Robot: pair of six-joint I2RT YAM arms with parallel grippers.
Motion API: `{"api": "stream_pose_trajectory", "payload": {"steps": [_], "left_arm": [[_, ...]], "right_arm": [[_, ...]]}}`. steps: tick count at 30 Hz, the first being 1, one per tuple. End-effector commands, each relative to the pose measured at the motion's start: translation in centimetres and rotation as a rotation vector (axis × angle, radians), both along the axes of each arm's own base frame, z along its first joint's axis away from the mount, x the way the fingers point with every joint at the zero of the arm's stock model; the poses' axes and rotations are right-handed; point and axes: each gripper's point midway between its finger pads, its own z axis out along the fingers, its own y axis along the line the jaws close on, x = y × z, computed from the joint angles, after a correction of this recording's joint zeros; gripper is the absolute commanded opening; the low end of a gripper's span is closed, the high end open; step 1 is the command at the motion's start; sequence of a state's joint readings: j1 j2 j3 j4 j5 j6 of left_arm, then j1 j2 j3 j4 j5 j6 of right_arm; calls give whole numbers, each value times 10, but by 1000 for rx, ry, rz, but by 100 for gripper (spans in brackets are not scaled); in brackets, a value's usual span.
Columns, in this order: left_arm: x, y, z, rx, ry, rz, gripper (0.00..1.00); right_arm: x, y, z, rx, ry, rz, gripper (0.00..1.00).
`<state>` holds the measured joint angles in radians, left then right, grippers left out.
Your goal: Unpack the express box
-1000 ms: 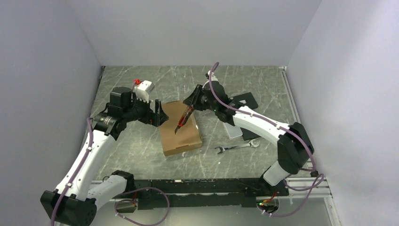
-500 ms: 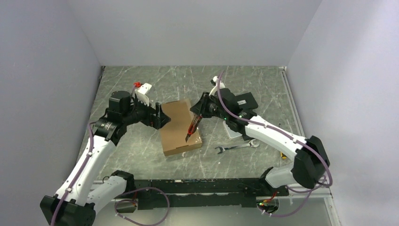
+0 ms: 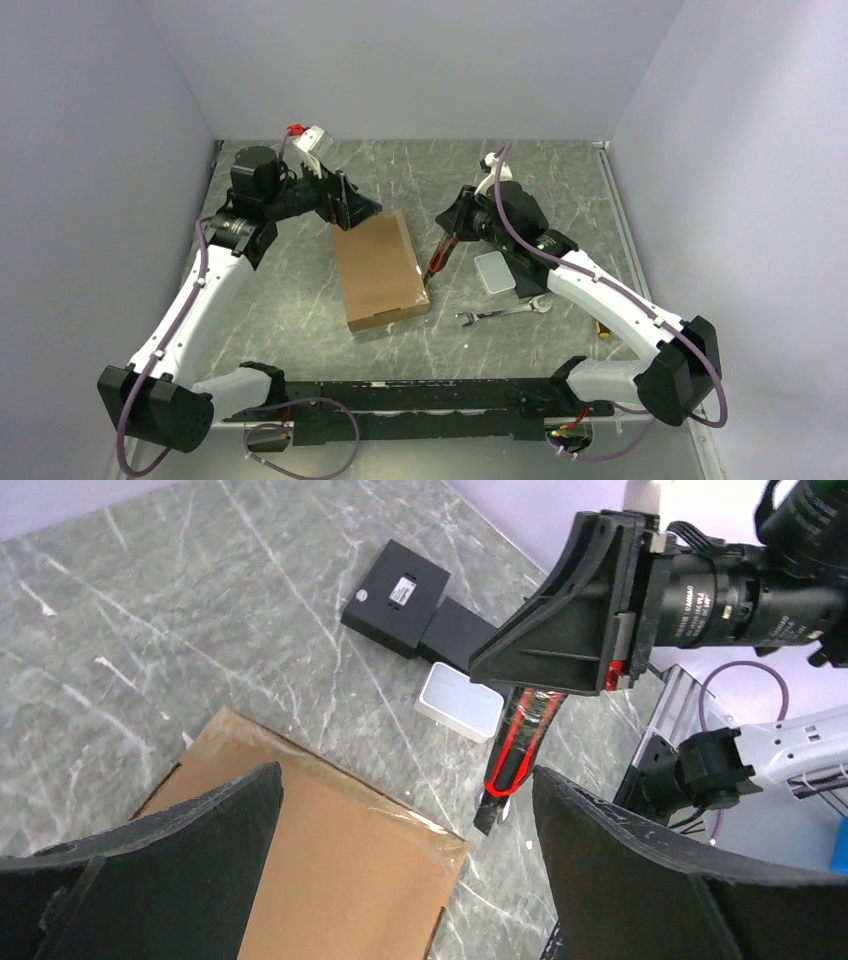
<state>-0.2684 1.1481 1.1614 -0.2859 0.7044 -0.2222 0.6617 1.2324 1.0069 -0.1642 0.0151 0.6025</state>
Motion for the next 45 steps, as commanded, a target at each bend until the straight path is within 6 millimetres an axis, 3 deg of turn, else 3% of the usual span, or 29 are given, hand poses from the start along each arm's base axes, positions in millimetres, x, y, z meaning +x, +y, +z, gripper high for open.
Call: {"api": "stream_pose_trajectory", "payload": {"steps": [1,4,10,17,21,27,32,35,40,43,45], "left_arm": [[-8,-8,3,-23,-62,-92,99],[-15,-5,-7,-25,-53,-83,99],[-22,-10,-5,-28,-32,-108,100],[-29,-20,-3,-78,19,-183,99],[-23,-18,-9,-57,16,-160,99],[-12,-17,-34,2,32,-181,97],[-6,-20,-55,30,60,-213,93],[-4,-26,-68,21,92,-223,93],[-10,-37,-60,-45,175,-292,93],[-35,-47,-34,-106,146,-389,93],[-50,-52,-32,-104,99,-418,95]], "right_arm": [[-1,20,45,134,-99,87,0],[-9,33,52,184,-144,179,0],[-14,54,66,179,-192,327,0],[-8,62,78,200,-225,337,0],[-3,66,70,201,-195,330,0],[6,65,55,199,-143,274,0],[24,53,23,161,-80,135,0],[28,55,25,121,-53,139,0],[12,55,26,142,-40,185,0],[8,46,26,192,-71,157,0],[7,41,37,225,-96,139,0]]}}
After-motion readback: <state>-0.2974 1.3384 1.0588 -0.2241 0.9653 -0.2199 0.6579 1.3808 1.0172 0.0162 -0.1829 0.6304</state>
